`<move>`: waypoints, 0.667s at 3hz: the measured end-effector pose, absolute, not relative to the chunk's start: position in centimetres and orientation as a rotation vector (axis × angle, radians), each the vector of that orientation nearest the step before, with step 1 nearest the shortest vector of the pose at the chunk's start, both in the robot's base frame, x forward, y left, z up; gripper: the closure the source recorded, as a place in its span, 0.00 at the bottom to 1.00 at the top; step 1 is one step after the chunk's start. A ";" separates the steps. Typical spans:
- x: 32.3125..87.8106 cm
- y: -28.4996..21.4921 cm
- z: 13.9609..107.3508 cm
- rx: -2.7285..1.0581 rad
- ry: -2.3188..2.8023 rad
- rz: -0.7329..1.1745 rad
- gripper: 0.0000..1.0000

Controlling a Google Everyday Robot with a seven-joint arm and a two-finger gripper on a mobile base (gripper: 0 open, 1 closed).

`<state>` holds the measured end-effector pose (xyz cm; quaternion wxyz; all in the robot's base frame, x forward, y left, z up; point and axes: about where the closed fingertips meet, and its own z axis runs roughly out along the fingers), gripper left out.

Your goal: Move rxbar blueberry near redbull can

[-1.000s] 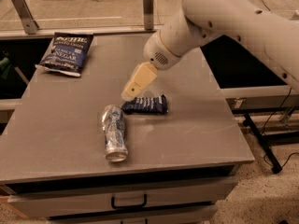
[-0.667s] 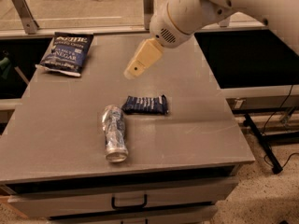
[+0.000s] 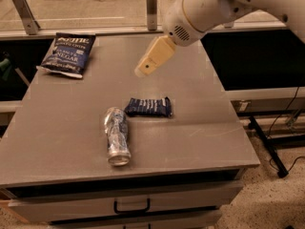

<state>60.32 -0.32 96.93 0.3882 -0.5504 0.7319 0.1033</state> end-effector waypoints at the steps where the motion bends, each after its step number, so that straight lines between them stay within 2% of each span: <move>1: 61.6 -7.2 99.5 -1.409 1.843 0.180 0.00; 2: 61.8 -8.3 103.5 -1.397 1.785 0.131 0.00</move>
Offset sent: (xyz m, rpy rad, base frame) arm 0.0102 -0.0551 0.0181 -0.0325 -0.0381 -0.0122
